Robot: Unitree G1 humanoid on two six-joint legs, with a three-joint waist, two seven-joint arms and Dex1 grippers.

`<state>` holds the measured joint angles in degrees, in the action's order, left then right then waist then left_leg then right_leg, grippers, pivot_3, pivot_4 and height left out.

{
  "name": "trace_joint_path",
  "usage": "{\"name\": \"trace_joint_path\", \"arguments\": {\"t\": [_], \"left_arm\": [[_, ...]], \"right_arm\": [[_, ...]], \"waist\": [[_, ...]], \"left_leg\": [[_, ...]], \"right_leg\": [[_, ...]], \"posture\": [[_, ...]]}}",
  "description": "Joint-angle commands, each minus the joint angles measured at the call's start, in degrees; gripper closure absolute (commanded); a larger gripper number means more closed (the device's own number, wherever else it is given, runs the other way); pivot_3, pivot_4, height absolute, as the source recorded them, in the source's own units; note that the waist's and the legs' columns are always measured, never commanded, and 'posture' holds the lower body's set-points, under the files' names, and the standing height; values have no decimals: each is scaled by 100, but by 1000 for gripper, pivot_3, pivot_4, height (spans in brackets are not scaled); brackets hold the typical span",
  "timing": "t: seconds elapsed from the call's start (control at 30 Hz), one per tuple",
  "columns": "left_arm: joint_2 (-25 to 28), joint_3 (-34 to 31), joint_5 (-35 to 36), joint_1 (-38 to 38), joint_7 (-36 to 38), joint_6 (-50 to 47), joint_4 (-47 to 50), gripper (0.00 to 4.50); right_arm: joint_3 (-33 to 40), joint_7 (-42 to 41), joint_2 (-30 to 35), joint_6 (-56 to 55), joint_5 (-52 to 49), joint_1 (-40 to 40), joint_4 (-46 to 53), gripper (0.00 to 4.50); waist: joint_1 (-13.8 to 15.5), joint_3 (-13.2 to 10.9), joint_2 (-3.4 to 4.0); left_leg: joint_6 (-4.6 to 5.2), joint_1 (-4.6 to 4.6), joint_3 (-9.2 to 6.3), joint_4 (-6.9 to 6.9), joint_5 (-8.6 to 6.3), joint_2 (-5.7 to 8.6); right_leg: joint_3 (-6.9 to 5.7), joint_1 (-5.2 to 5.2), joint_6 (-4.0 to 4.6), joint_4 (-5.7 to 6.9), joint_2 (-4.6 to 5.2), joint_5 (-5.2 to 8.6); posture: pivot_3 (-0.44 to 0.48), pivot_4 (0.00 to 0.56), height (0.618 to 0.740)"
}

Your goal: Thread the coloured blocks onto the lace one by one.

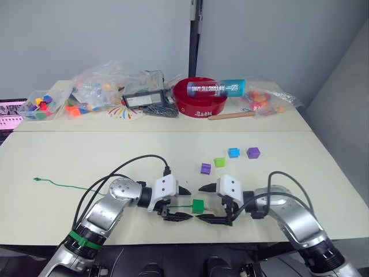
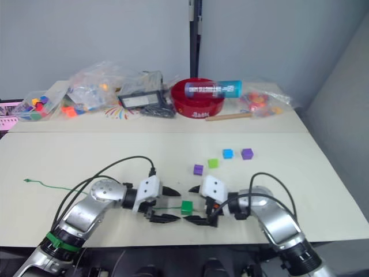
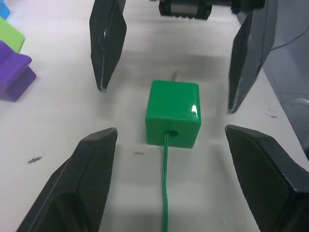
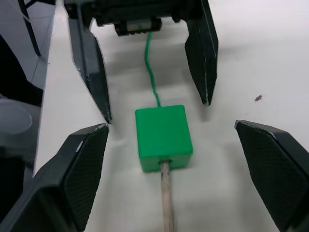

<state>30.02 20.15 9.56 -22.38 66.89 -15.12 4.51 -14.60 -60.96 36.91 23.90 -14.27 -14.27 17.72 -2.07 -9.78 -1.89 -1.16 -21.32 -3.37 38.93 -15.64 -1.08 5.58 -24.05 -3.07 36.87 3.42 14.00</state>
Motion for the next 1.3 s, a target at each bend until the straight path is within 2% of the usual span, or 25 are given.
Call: {"name": "trace_joint_path", "arguments": {"t": [0.03,0.2,0.43,0.5,0.67,0.7,0.77,0.97,1.13,1.3], "left_arm": [[-276,218,-212,-189,-147,252,-307,711],[-469,313,-279,-282,-117,334,-615,711],[-474,304,-188,-303,55,296,-593,2881],[-455,296,-180,-307,89,287,-566,3287],[-444,281,-178,-310,120,262,-513,3287],[-439,281,-177,-305,126,255,-497,3287],[-435,277,-176,-300,133,237,-474,3287],[-412,269,-173,-304,164,202,-441,3287],[-345,193,-164,-313,163,175,-455,3287],[229,-233,-119,-59,277,495,-606,3287]], "right_arm": [[237,-86,234,-46,-118,114,162,0],[140,64,327,-106,64,119,81,0],[29,167,290,-237,262,179,-80,0],[30,163,307,-301,281,205,-139,0],[22,153,323,-447,349,231,-239,1421],[16,157,318,-458,357,228,-246,1926],[-5,144,320,-484,381,216,-262,2469],[-35,106,311,-566,436,183,-292,4500],[-57,85,284,-609,468,100,-321,4500],[-96,47,294,-623,500,27,-297,4500]], "waist": [[1,0,0],[-43,0,0],[-26,0,0],[-26,0,0],[-29,0,0],[-28,0,0],[-28,0,0],[-29,0,0],[-31,0,0],[-62,0,0]], "left_leg": [[0,0,1,0,0,2],[0,2,-1,-2,0,0],[0,1,-1,-1,0,1],[0,1,0,-1,0,1],[0,2,0,-1,0,1],[0,2,-1,-1,0,1],[0,2,0,-1,0,1],[0,2,0,-1,0,1],[0,3,-1,0,0,1],[0,5,0,-1,0,-1]], "right_leg": [[1,1,0,-1,1,0],[1,-4,0,6,-2,0],[2,-2,-1,5,-1,0],[2,-2,-1,5,-1,0],[2,-2,-1,5,-1,0],[2,-2,-1,5,-1,0],[2,-2,-1,5,-1,0],[2,-2,-1,6,-1,0],[2,-1,-1,8,0,0],[2,-4,0,12,-2,0]], "posture": [[0,150,740],[0,150,740],[0,150,740],[0,150,740],[0,150,740],[0,150,740],[0,150,740],[0,150,740],[0,150,740],[0,150,740]]}}
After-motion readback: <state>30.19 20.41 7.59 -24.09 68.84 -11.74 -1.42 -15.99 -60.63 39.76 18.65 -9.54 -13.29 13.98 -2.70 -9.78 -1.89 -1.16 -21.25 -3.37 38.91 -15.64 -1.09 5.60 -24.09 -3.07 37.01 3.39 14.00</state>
